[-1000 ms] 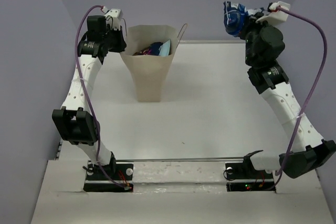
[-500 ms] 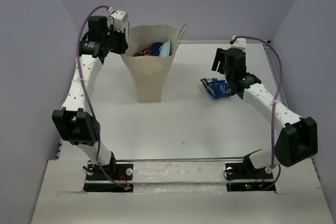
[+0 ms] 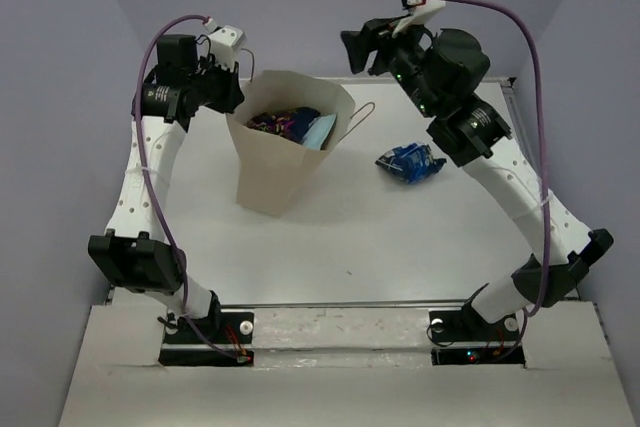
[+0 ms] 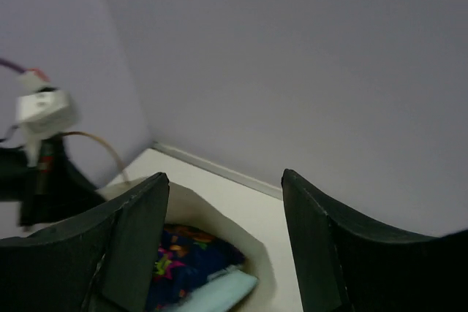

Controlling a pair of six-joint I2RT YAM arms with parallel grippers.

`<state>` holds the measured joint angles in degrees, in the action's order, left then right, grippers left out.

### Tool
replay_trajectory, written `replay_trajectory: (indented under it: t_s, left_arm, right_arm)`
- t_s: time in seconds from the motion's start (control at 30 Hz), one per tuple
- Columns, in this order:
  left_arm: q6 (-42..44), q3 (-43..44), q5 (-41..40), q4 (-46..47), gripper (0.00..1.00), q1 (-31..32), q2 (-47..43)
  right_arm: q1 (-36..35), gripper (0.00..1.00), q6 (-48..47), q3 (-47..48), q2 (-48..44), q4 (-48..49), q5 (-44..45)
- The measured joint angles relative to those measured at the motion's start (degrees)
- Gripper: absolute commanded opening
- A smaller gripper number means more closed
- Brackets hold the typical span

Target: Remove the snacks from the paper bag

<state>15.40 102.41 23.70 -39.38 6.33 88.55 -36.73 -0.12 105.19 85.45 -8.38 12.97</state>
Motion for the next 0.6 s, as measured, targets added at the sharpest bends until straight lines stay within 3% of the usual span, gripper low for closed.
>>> replay_trajectory:
  t_s: [0.13,0.2,0.3,0.6]
  left_arm:
    - [0.22,-1.66,0.07,-0.28,0.0,0.2,-2.1]
    - [0.63,-4.39,0.11,0.46,0.0,0.42,-4.37]
    - [1.77,-8.39,0.68,1.57,0.0,1.09,-7.67]
    - [3.78,-21.33,2.16,5.07,0.0,5.42,-16.63]
  right_arm:
    - [-6.69,0.65,-0.55,5.4,5.29,1.01,-7.15]
    - [-8.44,0.57,-0.22,4.74,7.87,0.46,-9.81]
    - [-9.55,0.53,2.58,-0.44,9.9,-0.98,-13.29]
    - [-13.25,0.57,11.72,-20.26,8.04,-4.2,-13.62]
